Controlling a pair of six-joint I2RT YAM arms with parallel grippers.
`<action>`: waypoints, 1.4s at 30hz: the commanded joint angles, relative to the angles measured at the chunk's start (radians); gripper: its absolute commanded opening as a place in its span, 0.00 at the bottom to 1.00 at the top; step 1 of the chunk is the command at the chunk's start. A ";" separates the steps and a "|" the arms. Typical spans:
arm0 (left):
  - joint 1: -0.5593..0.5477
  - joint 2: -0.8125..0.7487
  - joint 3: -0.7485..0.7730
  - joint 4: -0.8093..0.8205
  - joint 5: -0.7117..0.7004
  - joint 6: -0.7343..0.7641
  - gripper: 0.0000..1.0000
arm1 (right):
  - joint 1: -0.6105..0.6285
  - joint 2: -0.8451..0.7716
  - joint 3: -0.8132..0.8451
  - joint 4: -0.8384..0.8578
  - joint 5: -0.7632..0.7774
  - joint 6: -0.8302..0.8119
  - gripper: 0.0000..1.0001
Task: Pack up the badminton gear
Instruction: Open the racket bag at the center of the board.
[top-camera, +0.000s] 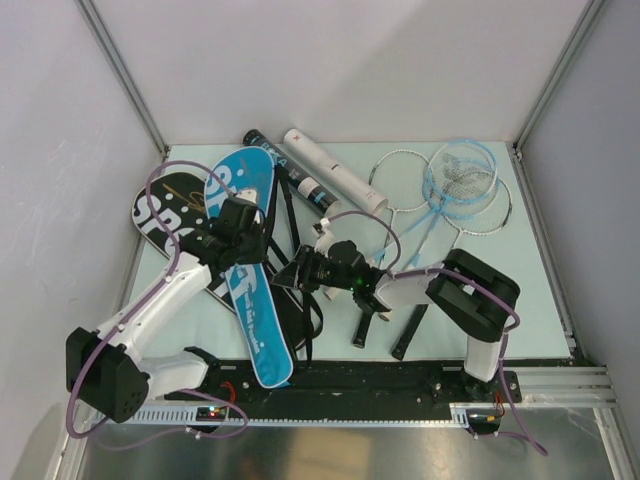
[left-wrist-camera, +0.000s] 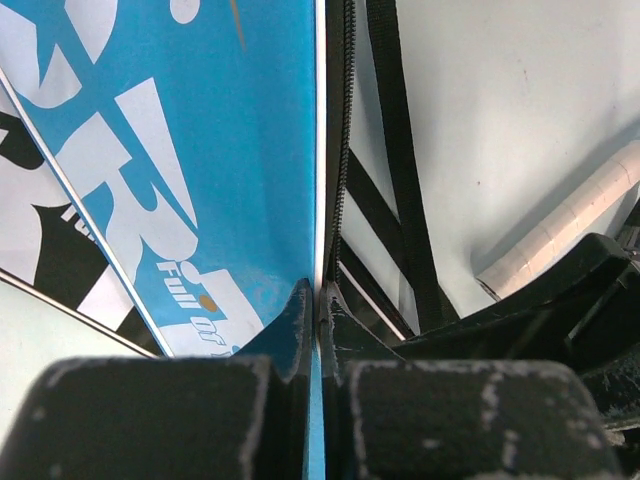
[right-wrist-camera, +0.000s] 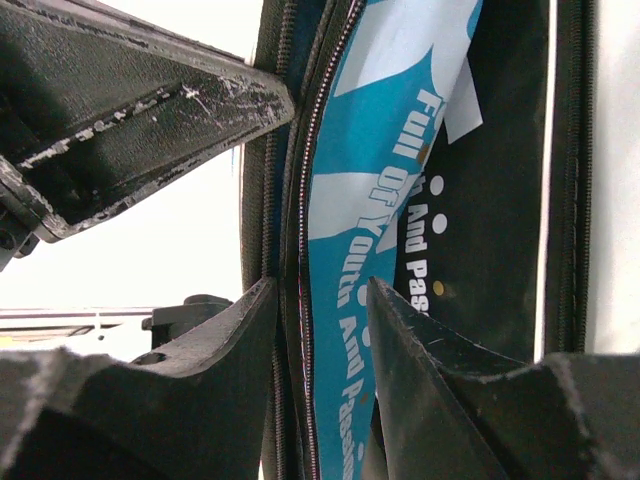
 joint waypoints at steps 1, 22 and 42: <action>0.007 -0.042 -0.018 0.034 0.026 -0.021 0.00 | 0.002 0.038 0.014 0.146 -0.038 0.039 0.46; 0.009 -0.065 -0.058 0.080 0.072 -0.066 0.00 | 0.018 0.143 0.089 0.177 -0.056 0.084 0.35; 0.014 -0.126 -0.101 0.125 0.080 -0.079 0.00 | 0.004 0.223 0.086 0.298 -0.088 0.176 0.01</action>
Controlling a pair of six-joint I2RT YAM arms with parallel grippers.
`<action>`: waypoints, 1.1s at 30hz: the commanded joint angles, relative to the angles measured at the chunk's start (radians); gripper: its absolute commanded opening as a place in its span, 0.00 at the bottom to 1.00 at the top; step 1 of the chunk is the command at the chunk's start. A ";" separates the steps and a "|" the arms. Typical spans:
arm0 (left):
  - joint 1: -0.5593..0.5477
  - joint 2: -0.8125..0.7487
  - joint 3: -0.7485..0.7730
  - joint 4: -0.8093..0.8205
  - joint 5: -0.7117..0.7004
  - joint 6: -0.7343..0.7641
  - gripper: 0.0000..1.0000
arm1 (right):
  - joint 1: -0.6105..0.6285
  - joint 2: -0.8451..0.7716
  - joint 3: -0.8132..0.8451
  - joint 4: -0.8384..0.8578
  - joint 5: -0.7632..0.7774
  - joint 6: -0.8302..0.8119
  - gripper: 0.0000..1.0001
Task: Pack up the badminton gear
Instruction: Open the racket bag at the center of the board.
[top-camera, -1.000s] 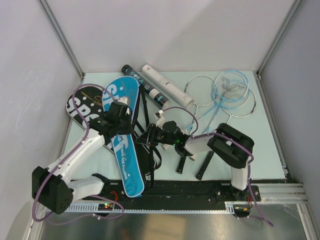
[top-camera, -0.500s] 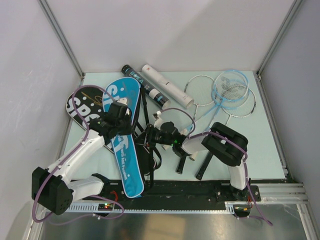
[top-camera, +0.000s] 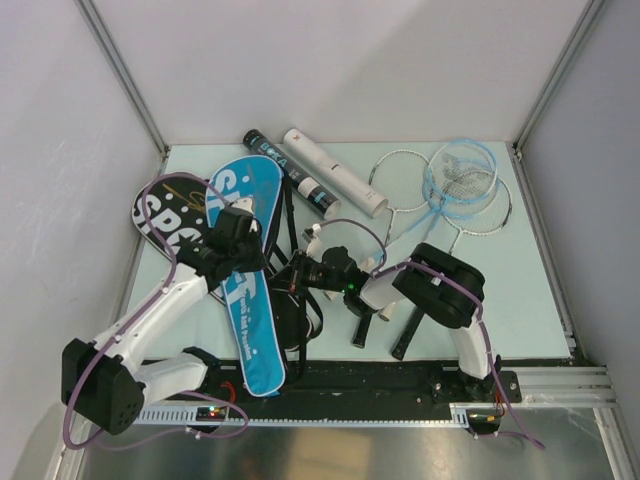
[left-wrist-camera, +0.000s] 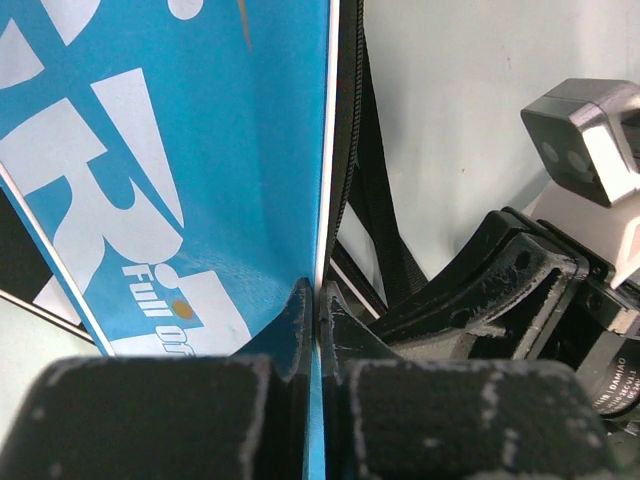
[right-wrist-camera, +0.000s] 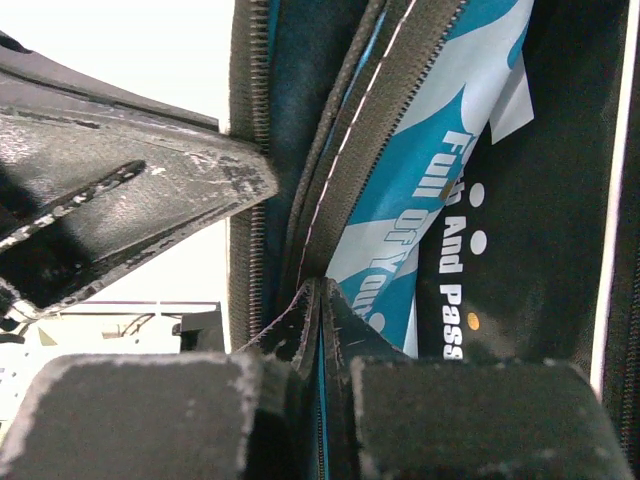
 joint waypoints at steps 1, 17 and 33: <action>0.012 -0.070 0.001 0.063 0.019 -0.031 0.00 | -0.005 -0.006 0.027 -0.013 0.018 -0.001 0.00; 0.059 -0.108 -0.013 0.050 0.054 -0.008 0.00 | -0.051 -0.116 -0.060 -0.126 0.080 -0.078 0.04; 0.060 -0.200 -0.075 0.050 0.195 -0.031 0.00 | -0.133 -0.067 -0.039 0.168 0.002 0.046 0.46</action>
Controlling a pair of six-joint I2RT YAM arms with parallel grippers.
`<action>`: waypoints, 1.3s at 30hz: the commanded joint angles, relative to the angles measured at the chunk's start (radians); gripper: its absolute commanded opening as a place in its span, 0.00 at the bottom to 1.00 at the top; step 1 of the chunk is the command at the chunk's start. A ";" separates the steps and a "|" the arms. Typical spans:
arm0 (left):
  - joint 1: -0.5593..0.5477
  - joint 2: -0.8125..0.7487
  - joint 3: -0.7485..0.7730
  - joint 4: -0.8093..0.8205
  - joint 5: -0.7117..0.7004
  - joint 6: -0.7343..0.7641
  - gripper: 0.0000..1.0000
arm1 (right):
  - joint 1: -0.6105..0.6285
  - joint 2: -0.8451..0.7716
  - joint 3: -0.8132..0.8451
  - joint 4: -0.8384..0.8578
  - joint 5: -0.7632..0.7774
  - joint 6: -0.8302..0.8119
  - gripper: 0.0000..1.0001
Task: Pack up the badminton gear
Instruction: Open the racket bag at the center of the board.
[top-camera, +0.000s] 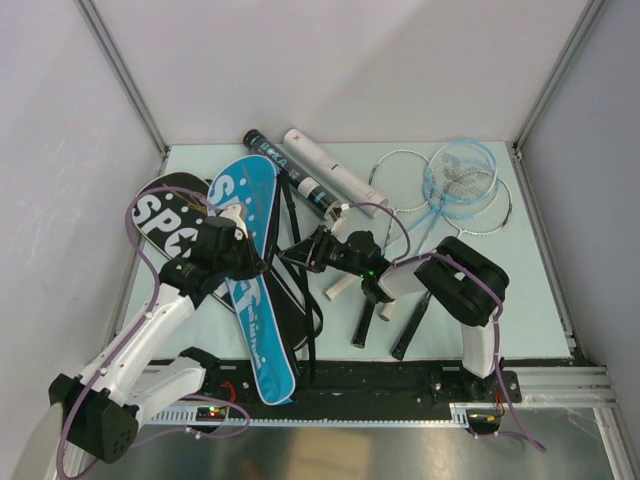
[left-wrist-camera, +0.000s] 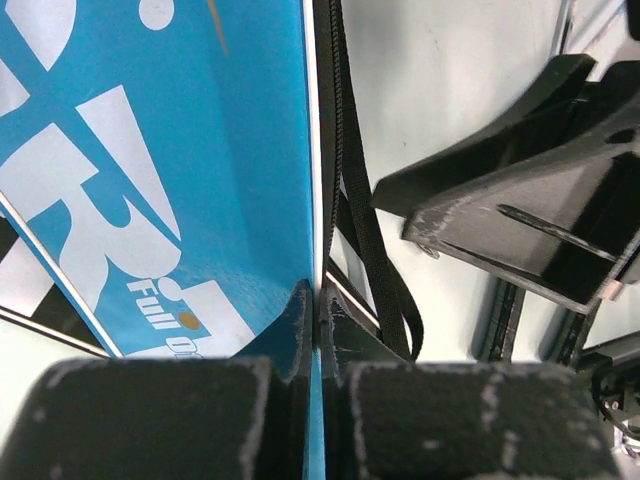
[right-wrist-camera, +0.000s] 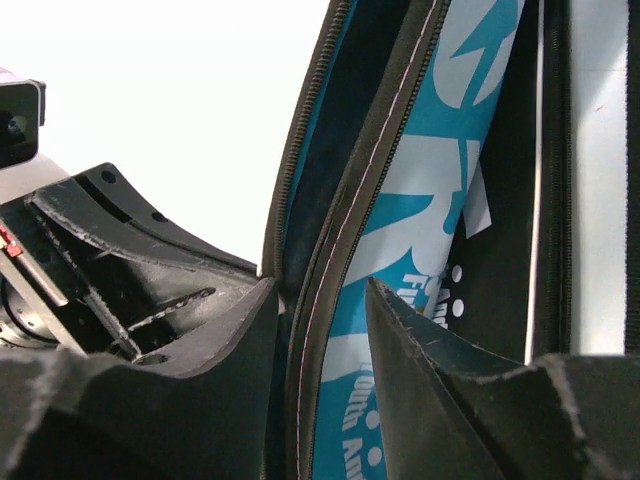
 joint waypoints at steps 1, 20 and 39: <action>0.007 -0.040 -0.005 0.045 0.055 -0.017 0.00 | 0.010 0.067 0.051 0.155 -0.026 0.057 0.46; 0.006 -0.069 -0.016 0.047 -0.011 -0.026 0.00 | 0.034 0.143 0.195 -0.037 -0.017 0.070 0.04; 0.007 -0.054 0.011 0.048 -0.087 -0.031 0.00 | 0.041 0.159 0.155 0.042 -0.126 0.008 0.29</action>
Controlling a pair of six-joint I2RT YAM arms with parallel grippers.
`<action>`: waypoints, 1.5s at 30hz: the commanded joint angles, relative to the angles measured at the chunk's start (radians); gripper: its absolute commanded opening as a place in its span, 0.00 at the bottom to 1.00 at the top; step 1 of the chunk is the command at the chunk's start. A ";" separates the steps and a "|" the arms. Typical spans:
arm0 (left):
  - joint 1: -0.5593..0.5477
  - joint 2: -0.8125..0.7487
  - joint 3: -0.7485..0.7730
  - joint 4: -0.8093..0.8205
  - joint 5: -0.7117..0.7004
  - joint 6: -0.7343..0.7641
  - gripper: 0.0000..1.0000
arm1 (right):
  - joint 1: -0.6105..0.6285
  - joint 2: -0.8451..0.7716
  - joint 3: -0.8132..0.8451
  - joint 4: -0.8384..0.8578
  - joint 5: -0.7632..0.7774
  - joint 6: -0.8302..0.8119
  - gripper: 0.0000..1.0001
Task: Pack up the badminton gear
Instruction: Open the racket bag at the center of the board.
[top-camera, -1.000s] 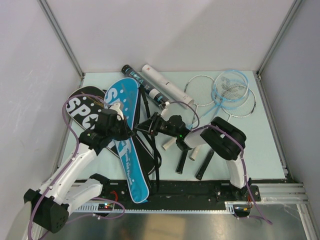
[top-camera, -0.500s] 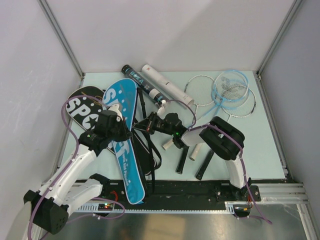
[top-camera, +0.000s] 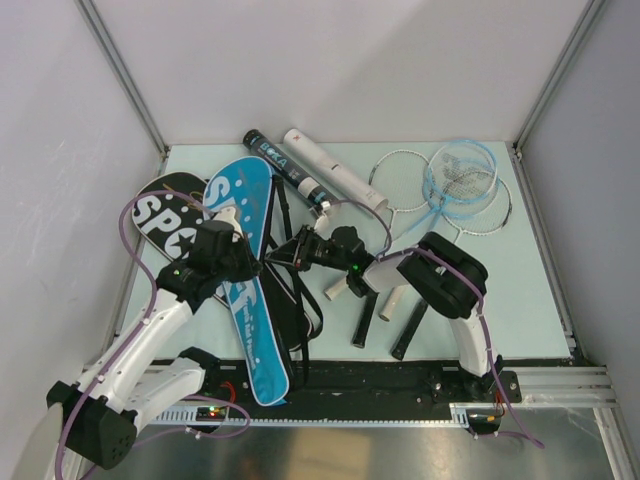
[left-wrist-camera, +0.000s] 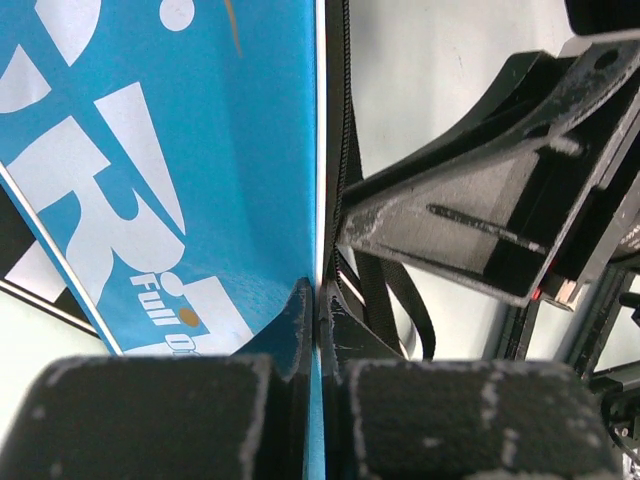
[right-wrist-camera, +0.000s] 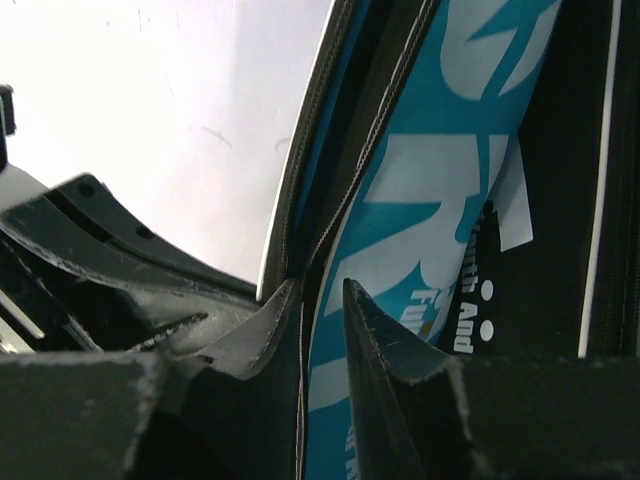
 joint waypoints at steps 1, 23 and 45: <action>0.005 -0.009 0.038 0.054 -0.036 -0.004 0.00 | 0.023 0.017 -0.018 0.040 -0.043 -0.044 0.29; 0.005 0.025 0.032 0.060 -0.061 0.020 0.00 | 0.076 0.061 -0.042 0.203 -0.090 0.016 0.34; 0.007 -0.028 0.045 0.073 -0.073 0.009 0.00 | 0.080 0.027 -0.089 -0.020 0.042 -0.023 0.00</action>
